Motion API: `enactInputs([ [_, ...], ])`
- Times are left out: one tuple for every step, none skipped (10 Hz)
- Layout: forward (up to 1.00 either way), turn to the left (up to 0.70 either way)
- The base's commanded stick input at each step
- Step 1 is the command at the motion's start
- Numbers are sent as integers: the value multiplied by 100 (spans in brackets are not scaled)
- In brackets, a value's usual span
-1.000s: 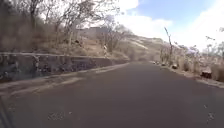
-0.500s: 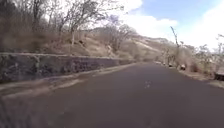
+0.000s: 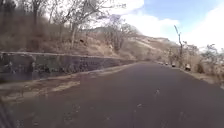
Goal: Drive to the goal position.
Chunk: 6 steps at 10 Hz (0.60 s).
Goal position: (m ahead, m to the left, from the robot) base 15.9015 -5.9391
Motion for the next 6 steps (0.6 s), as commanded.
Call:
enactInputs([
  [70, 0],
  [70, 0],
  [70, 0],
  [70, 0],
  [70, 0],
  [70, 0],
])
